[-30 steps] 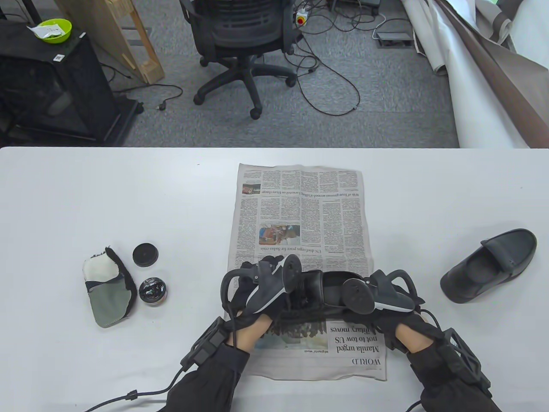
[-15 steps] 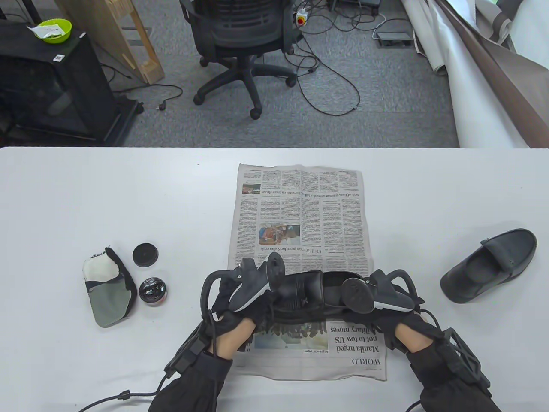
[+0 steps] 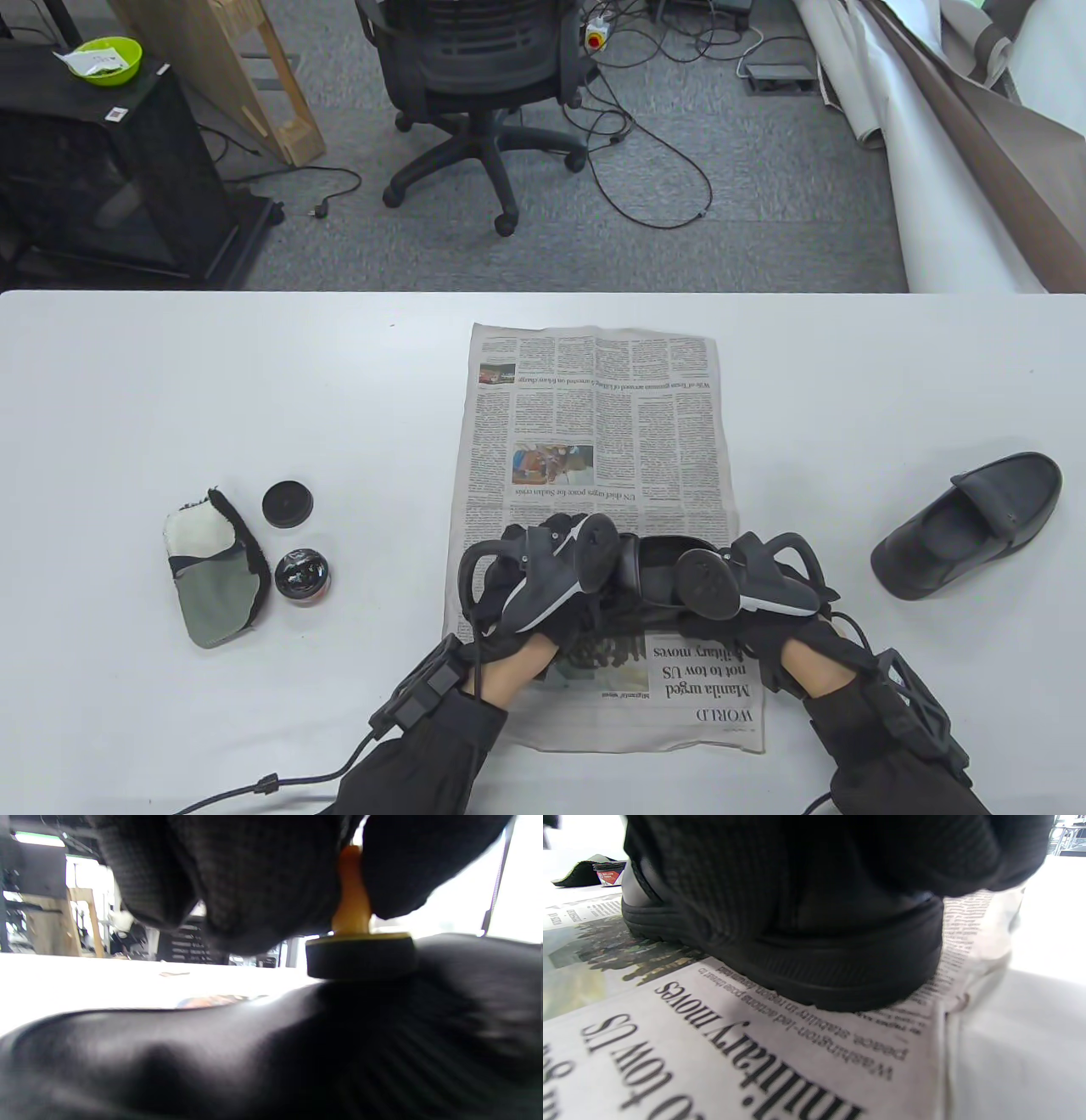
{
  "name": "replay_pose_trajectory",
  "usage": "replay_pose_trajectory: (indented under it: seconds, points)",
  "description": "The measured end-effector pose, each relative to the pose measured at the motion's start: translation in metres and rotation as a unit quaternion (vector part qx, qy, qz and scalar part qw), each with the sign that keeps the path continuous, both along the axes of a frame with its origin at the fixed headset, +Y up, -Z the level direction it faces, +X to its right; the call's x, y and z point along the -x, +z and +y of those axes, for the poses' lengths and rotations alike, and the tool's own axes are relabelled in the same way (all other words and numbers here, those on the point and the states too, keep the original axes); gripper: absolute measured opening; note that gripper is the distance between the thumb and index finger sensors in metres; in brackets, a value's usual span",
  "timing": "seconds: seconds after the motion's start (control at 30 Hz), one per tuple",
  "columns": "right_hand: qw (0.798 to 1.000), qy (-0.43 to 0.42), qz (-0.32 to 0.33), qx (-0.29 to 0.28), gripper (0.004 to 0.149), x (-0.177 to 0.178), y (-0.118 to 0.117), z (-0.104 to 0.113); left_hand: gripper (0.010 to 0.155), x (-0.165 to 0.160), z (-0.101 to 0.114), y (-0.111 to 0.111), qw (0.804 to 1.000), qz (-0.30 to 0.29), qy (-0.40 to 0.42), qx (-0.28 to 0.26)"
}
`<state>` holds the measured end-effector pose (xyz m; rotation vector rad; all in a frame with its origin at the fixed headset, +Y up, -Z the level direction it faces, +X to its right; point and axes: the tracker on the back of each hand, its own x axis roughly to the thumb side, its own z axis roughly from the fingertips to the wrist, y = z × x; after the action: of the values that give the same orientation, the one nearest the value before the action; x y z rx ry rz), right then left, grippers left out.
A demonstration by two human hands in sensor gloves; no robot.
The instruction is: Dip and apply built-in sponge shoe polish on shoes
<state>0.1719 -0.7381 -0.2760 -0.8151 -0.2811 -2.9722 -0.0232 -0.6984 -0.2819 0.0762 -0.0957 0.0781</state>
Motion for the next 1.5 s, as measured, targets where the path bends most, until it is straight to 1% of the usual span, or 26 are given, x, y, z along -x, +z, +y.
replay_pose_trajectory:
  seconds: [0.07,0.1,0.2,0.23,0.37,0.43,0.47,0.53,0.63,0.7,0.77,0.9,0.93,0.97,1.0,1.07,1.17,1.2,1.3,1.4,1.43,1.5]
  points:
    - [1.0,-0.002,0.001,0.001,0.04,0.0,0.0,0.0,0.047,0.003,-0.004,-0.007,1.0,0.01,-0.021,0.019]
    - [1.0,-0.001,0.001,0.001,0.04,0.0,0.0,0.0,0.047,0.006,-0.007,-0.01,0.999,0.017,-0.02,0.02]
    - [1.0,0.001,0.002,-0.002,0.04,0.0,0.0,0.0,0.047,0.015,-0.007,-0.013,0.998,0.034,-0.025,0.046]
    - [1.0,0.0,0.002,-0.002,0.04,0.0,0.0,0.0,0.047,0.018,-0.007,-0.014,0.997,0.037,-0.039,0.056]
    - [1.0,0.0,0.001,-0.001,0.04,0.0,0.001,0.0,0.046,0.037,-0.006,-0.014,0.994,0.049,-0.057,0.077]
    - [1.0,0.0,0.0,-0.001,0.04,0.0,0.0,0.0,0.047,0.046,-0.006,-0.012,0.994,0.062,-0.056,0.074]
    - [1.0,-0.001,-0.001,0.001,0.04,0.0,0.0,0.0,0.047,0.05,-0.005,-0.013,0.993,0.061,-0.066,0.081]
    - [1.0,-0.002,-0.002,0.003,0.04,0.0,0.0,0.0,0.047,0.057,-0.004,-0.013,0.992,0.063,-0.047,0.099]
    - [1.0,-0.002,-0.004,0.001,0.04,0.0,0.0,0.0,0.047,0.059,0.0,-0.009,0.989,0.047,-0.062,0.128]
    - [1.0,-0.003,-0.003,0.004,0.04,-0.001,-0.001,0.0,0.047,0.055,0.002,-0.004,0.989,0.02,-0.063,0.132]
    - [1.0,-0.004,-0.004,0.005,0.04,-0.001,-0.001,0.0,0.047,0.046,0.002,0.0,0.986,-0.006,-0.052,0.155]
    - [1.0,-0.004,-0.005,0.003,0.04,-0.001,-0.001,0.0,0.047,0.02,0.003,0.012,0.984,-0.055,-0.022,0.17]
    - [1.0,-0.005,-0.004,0.004,0.04,-0.001,-0.001,0.0,0.047,0.013,0.004,0.015,0.982,-0.073,-0.005,0.172]
    - [1.0,-0.005,-0.004,0.004,0.04,-0.001,-0.001,0.0,0.047,0.007,0.004,0.018,0.981,-0.078,0.011,0.177]
    - [1.0,-0.006,-0.003,0.005,0.04,-0.001,-0.001,0.0,0.047,0.001,0.005,0.02,0.983,-0.086,0.021,0.164]
    - [1.0,-0.007,-0.002,0.005,0.04,-0.002,-0.001,-0.001,0.047,-0.006,0.007,0.022,0.988,-0.078,0.035,0.127]
    - [1.0,-0.01,0.0,0.008,0.04,-0.002,-0.002,-0.001,0.047,-0.01,0.008,0.02,0.995,-0.05,0.065,0.056]
    - [1.0,-0.011,0.001,0.008,0.04,-0.002,-0.001,-0.001,0.047,-0.011,0.007,0.019,0.996,-0.042,0.064,0.042]
    - [1.0,-0.011,0.001,0.007,0.04,-0.002,-0.001,-0.001,0.047,-0.014,0.006,0.015,0.999,-0.025,0.021,-0.013]
    - [1.0,-0.009,0.0,0.004,0.04,-0.002,-0.001,-0.001,0.047,-0.011,0.003,0.01,0.999,-0.004,-0.013,-0.034]
    - [1.0,-0.007,-0.001,0.002,0.04,-0.002,-0.001,-0.001,0.047,-0.007,0.0,0.006,0.999,0.005,-0.036,-0.028]
    - [1.0,-0.007,0.0,0.001,0.04,-0.002,-0.001,-0.001,0.047,0.001,-0.004,0.001,0.998,0.015,-0.054,-0.007]
